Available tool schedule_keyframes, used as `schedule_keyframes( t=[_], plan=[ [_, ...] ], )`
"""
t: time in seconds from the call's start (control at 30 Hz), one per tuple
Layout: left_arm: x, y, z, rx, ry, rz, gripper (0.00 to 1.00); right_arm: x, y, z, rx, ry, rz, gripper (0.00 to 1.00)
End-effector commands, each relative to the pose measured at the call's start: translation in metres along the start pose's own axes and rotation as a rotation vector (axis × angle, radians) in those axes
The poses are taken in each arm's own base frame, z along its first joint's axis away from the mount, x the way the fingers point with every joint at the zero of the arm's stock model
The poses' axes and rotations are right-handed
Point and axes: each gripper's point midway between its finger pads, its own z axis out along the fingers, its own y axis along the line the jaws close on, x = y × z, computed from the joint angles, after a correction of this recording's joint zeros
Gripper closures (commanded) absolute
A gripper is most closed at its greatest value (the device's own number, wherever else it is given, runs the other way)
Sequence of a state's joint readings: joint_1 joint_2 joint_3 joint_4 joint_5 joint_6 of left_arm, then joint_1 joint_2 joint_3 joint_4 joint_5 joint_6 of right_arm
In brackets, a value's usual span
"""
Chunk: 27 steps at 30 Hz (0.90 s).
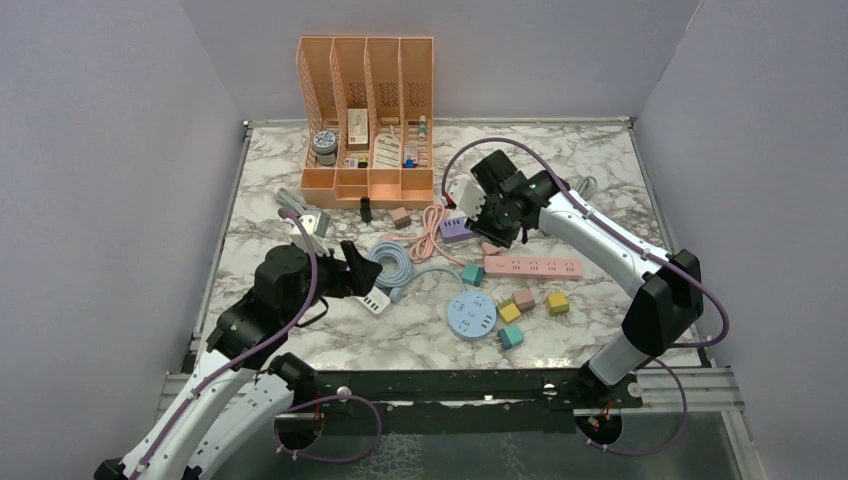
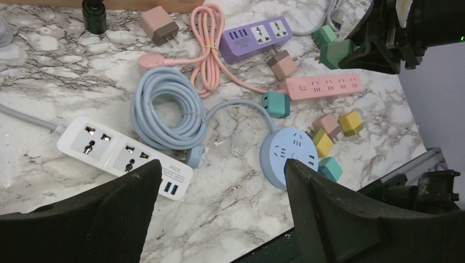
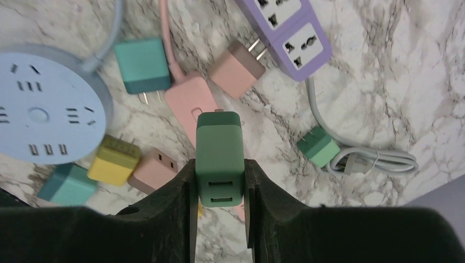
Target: Insert the plug
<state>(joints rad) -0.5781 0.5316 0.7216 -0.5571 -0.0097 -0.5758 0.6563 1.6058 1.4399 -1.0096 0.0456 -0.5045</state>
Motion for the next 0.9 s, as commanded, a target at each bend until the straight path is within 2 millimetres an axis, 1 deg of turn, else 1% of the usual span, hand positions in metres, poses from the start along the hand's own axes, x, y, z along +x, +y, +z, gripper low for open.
schedule_keyframes(
  t=[0.0, 0.03, 0.07, 0.13, 0.2, 0.27, 0.37, 0.43, 0.67, 0.7, 0.77, 0.87],
  plan=[
    [0.008, 0.017, 0.007, -0.063, 0.014, 0.059, 0.15, 0.036, -0.002, 0.002, -0.023, 0.139, -0.112, 0.99],
    [0.010, 0.017, 0.008, -0.062, 0.017, 0.058, 0.15, 0.038, 0.003, 0.004, -0.050, 0.137, -0.126, 0.99],
    [0.011, 0.017, 0.009, -0.059, 0.019, 0.057, 0.15, 0.041, 0.004, 0.007, -0.055, 0.147, -0.137, 0.99],
    [0.011, 0.016, 0.009, -0.054, 0.021, 0.060, 0.15, 0.051, 0.000, 0.013, -0.032, 0.191, -0.164, 0.99],
    [0.011, 0.017, 0.009, -0.059, 0.020, 0.063, 0.15, 0.061, 0.001, 0.019, -0.044, 0.238, -0.178, 0.99],
    [0.012, 0.019, 0.009, -0.064, 0.020, 0.058, 0.15, 0.066, 0.004, 0.026, -0.065, 0.259, -0.191, 0.99],
    [0.012, 0.020, 0.009, -0.070, 0.015, 0.054, 0.15, 0.078, 0.007, 0.031, -0.083, 0.302, -0.214, 0.99],
    [0.011, 0.021, 0.009, -0.075, 0.009, 0.051, 0.14, 0.085, 0.004, 0.032, -0.065, 0.334, -0.233, 0.99],
    [0.008, 0.024, 0.009, -0.089, -0.004, 0.068, 0.13, 0.079, -0.013, 0.028, -0.051, 0.282, -0.291, 0.99],
    [0.008, 0.025, 0.009, -0.097, -0.008, 0.068, 0.13, 0.078, -0.013, 0.027, -0.059, 0.274, -0.294, 0.99],
    [0.007, 0.026, 0.009, -0.104, -0.011, 0.064, 0.13, 0.077, -0.006, 0.028, -0.095, 0.254, -0.302, 0.99],
    [0.008, 0.025, 0.008, -0.096, -0.011, 0.062, 0.13, 0.084, 0.003, 0.031, -0.130, 0.257, -0.316, 0.99]
  ],
)
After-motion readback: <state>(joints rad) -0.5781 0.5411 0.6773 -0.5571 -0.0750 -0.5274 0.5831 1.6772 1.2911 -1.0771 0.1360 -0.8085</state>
